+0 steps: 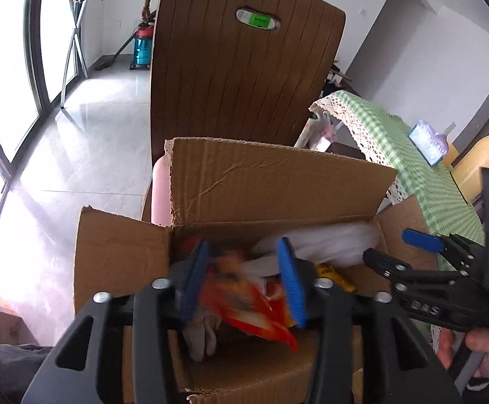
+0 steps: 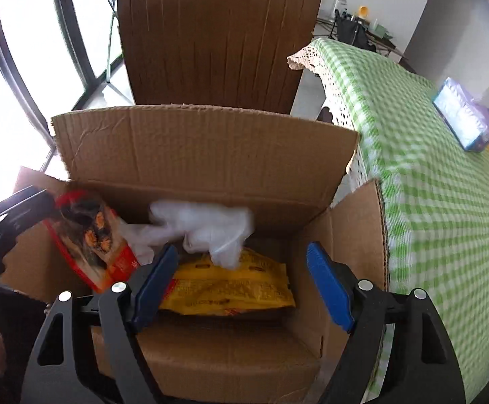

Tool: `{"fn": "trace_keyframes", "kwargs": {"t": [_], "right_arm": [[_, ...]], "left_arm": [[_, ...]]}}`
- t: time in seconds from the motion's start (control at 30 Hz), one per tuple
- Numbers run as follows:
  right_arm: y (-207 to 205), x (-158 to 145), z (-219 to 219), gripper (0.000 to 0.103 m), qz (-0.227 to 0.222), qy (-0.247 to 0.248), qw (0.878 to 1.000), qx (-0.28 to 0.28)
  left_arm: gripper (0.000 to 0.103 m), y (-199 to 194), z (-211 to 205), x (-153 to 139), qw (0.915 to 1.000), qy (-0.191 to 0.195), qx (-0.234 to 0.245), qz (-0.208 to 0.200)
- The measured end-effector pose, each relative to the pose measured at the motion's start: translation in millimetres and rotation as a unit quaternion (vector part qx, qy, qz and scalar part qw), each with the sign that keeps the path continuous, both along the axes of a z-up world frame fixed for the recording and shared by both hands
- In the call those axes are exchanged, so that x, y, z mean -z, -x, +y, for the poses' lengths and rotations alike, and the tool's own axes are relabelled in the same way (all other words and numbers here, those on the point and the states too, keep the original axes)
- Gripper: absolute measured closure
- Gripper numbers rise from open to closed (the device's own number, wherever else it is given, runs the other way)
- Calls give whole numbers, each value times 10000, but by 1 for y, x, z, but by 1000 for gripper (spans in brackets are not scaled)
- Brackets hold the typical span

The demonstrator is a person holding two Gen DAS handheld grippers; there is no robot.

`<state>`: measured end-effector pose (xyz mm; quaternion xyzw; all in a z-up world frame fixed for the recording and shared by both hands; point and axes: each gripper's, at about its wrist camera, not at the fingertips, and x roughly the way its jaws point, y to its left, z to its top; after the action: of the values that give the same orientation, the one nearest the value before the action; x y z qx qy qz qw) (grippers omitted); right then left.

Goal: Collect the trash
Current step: 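Open both grippers to drop the wrapper and glove into the box, then move both grippers back over the clear container and white tissues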

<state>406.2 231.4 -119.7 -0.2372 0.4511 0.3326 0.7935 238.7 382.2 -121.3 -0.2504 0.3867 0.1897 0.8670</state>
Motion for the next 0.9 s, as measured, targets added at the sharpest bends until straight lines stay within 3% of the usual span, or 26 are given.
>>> {"fn": "trace_keyframes", "kwargs": {"t": [0.17, 0.4, 0.53, 0.73, 0.9], "right_arm": [[-2, -10, -5, 27, 67, -281, 9995, 146], [12, -34, -29, 27, -44, -470, 9985, 258], [17, -49, -42, 27, -131, -657, 9970, 382], [27, -79, -92, 27, -343, -1186, 9892, 789], [34, -101, -153, 27, -509, -1588, 9776, 1283]], "left_arm": [[54, -1, -10, -12, 9990, -371, 237, 7], [48, 1, -19, -33, 9983, -487, 265, -173], [38, 7, -26, -49, 9972, -644, 206, -316], [37, 5, -47, -69, 9953, -811, 325, -410], [27, -8, -94, -86, 9900, -944, 815, -653]]}}
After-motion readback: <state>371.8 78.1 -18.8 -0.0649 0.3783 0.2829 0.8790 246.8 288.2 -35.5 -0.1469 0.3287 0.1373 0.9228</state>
